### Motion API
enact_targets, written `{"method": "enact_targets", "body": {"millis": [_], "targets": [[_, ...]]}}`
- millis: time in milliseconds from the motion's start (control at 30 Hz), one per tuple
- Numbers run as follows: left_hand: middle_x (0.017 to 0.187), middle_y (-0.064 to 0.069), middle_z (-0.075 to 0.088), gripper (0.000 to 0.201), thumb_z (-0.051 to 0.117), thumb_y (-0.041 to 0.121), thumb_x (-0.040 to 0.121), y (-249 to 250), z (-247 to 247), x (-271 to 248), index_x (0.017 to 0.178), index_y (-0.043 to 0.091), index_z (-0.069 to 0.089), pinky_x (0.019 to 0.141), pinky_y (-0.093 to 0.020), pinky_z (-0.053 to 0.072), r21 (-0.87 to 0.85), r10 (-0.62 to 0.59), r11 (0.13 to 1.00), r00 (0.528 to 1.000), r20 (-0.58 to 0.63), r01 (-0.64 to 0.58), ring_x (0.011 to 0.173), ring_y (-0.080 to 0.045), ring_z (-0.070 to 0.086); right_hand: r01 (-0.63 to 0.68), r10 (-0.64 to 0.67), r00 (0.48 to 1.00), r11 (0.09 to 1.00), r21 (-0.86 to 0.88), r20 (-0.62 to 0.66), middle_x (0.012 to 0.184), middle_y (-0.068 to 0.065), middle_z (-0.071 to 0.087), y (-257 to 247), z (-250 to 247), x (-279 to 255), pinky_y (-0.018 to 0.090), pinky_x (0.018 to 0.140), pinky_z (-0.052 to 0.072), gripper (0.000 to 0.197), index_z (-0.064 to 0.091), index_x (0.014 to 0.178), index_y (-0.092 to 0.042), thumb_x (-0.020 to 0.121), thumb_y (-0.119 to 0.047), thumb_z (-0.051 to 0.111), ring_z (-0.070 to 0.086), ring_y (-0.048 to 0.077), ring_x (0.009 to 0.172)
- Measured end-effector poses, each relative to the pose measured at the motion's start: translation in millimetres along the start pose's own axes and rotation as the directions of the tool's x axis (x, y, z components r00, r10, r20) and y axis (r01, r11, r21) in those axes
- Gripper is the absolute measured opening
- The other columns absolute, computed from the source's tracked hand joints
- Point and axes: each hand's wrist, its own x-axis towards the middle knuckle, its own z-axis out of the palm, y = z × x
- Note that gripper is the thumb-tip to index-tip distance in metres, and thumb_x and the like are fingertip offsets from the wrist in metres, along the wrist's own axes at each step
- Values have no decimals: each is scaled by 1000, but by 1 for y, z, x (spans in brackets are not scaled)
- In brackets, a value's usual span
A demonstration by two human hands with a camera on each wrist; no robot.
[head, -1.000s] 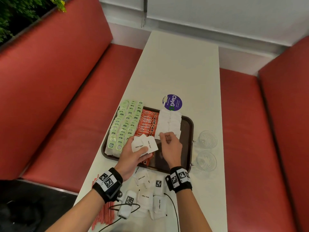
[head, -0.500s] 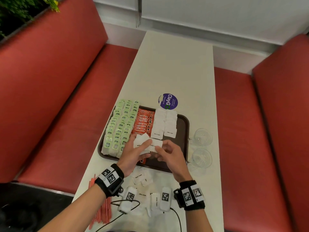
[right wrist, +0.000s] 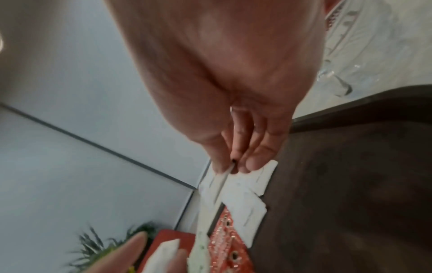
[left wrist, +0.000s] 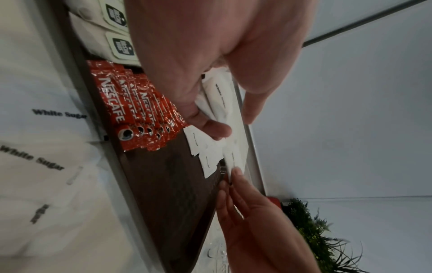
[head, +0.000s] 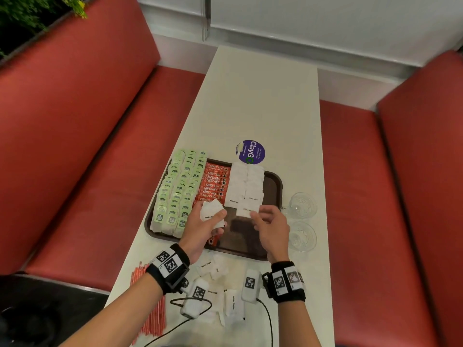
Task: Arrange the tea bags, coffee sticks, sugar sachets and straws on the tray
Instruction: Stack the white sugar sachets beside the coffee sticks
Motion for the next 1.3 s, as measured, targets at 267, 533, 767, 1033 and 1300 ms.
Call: {"method": "enact_targets", "body": {"millis": [267, 533, 767, 1033, 1300], "targets": [[124, -14, 73, 43, 81, 14, 96, -7, -9, -1, 133, 24, 63, 81, -36, 63, -49, -38, 998, 999, -8, 38, 101, -28, 77, -32, -11, 978, 979, -201, -209, 98, 5, 76, 10, 20, 39, 7, 67, 41, 22, 61, 115, -13, 101, -18, 77, 56, -4, 80], [125, -13, 74, 43, 80, 11, 96, -5, -15, -1, 134, 22, 62, 83, -37, 63, -56, -54, 997, 998, -26, 52, 110, -32, 75, 5, -95, 977, 906, -423, -192, 107, 6, 62, 28, 33, 49, 34, 81, 47, 21, 55, 109, -14, 103, -24, 73, 62, 25, 95], [127, -12, 73, 44, 79, 11, 96, -1, -15, -3, 134, 23, 62, 85, -37, 64, -60, -60, 996, 998, -17, 59, 115, -34, 73, 49, -149, 980, 820, -570, -129, 125, 7, 54, 31, 40, 49, 39, 90, 53, 38, 53, 115, -18, 96, -41, 77, 60, 28, 110], [132, -14, 68, 46, 78, 9, 96, 2, -13, -1, 136, 24, 60, 87, -38, 64, -73, -77, 994, 997, 3, 77, 115, -32, 73, 30, -126, 985, 791, -611, -116, 126, 6, 54, 22, 46, 52, 35, 79, 45, 38, 54, 116, -19, 97, -43, 77, 57, 27, 114], [135, -22, 68, 47, 51, -7, 106, 4, -14, -1, 145, 19, 54, 101, -54, 61, -128, -88, 987, 992, 93, 100, 115, -39, 74, 164, -166, 986, 954, -250, 15, 109, -11, 69, -13, 30, 20, 24, 81, 47, 21, 64, 108, -27, 103, -47, 69, 65, 4, 95]]}}
